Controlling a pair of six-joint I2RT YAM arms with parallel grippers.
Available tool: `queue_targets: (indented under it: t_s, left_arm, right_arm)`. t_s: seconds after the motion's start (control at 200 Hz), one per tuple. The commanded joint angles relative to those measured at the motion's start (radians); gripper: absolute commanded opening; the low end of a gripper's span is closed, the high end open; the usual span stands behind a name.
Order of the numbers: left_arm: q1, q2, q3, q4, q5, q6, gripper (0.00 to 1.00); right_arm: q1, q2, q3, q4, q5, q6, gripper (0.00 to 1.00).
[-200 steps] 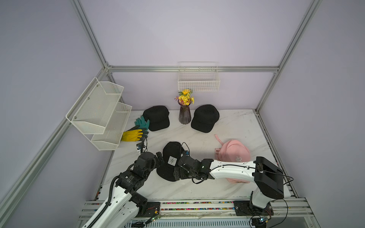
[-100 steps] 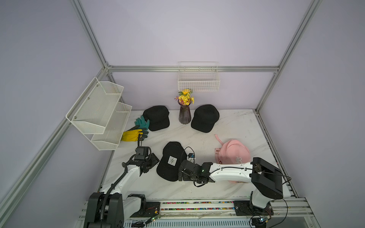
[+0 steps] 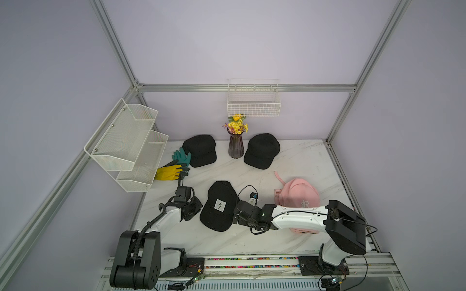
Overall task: Stack the baseball caps by color
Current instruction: Adjust the baseball cap at the center of the board.
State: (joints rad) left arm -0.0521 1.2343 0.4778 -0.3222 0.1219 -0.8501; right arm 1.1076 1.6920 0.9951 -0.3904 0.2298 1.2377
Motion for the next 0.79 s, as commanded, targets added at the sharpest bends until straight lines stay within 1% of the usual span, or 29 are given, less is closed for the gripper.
queue_targets:
  t_s: [0.0,0.175,0.295,0.455,0.545,0.66,0.79]
  left_arm:
    - [0.005,-0.047,-0.041,0.004,0.063,-0.018,0.00]
    - [0.000,-0.128,-0.118,0.004,0.138,-0.068,0.00]
    - [-0.045,-0.190,-0.167,0.004,0.139,-0.109,0.00]
    - [-0.144,-0.254,-0.192,0.011,0.148,-0.174,0.00]
    - [-0.223,-0.273,-0.186,0.023,0.132,-0.209,0.00]
    - [-0.328,-0.266,-0.173,0.046,0.095,-0.256,0.00]
    - [-0.415,-0.231,-0.167,0.097,0.047,-0.305,0.00]
  right_arm:
    - [-0.048,-0.020,-0.024,0.009,-0.035,0.045,0.97]
    - [-0.114,-0.057,-0.094,0.108,-0.088,0.072,0.97]
    - [-0.129,-0.063,-0.109,0.128,-0.103,0.077,0.97]
    - [-0.163,-0.068,-0.143,0.177,-0.142,0.077,0.97]
    - [-0.180,-0.072,-0.150,0.188,-0.146,0.065,0.97]
    - [-0.198,-0.089,-0.156,0.189,-0.144,0.044,0.97]
    - [-0.217,-0.113,-0.172,0.210,-0.157,0.035,0.97]
